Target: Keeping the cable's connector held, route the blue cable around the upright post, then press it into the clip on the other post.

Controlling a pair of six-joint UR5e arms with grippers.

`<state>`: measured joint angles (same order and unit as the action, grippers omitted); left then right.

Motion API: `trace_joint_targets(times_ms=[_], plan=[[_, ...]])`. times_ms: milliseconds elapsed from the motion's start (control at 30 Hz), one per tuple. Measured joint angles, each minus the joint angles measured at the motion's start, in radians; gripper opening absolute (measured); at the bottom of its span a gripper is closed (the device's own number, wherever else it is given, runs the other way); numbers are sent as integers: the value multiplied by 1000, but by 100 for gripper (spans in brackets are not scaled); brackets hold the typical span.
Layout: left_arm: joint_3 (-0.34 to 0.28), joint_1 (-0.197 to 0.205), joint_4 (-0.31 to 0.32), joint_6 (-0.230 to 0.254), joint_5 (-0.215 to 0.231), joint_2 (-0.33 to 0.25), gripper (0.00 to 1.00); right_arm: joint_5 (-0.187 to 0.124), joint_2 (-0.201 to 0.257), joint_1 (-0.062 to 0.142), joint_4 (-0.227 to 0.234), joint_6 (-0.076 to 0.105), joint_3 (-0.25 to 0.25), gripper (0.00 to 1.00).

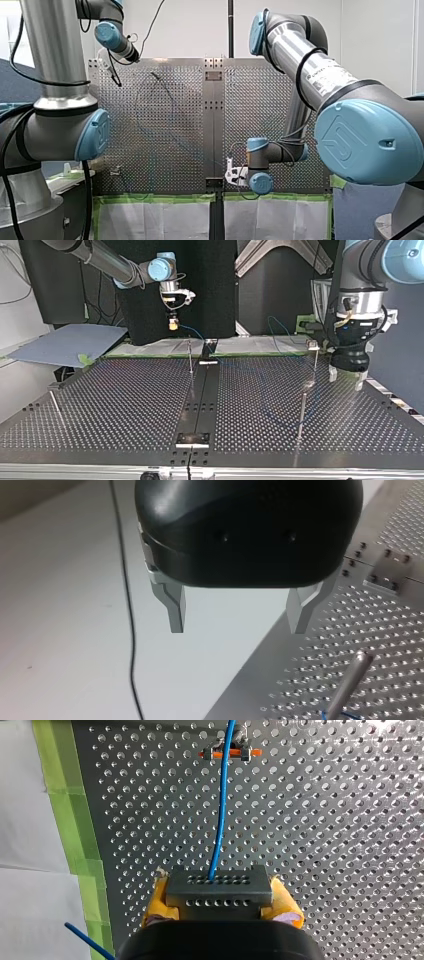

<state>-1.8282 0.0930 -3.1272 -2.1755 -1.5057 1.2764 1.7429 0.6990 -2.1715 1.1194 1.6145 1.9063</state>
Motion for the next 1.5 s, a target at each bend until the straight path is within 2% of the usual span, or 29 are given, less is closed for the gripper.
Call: trace_joint_targets(times_ms=[200,533,933,1500], plan=[[63,-15,-63,63,-24,61,99,0,0,0,0,-2,0,0],[160,-40,-170,170,-40,158,99,0,0,0,2,-3,0,0],[170,-61,-275,285,-43,182,99,-1,0,0,3,-2,0,0],[170,-66,-282,446,-61,181,99,-5,0,0,3,1,0,0]])
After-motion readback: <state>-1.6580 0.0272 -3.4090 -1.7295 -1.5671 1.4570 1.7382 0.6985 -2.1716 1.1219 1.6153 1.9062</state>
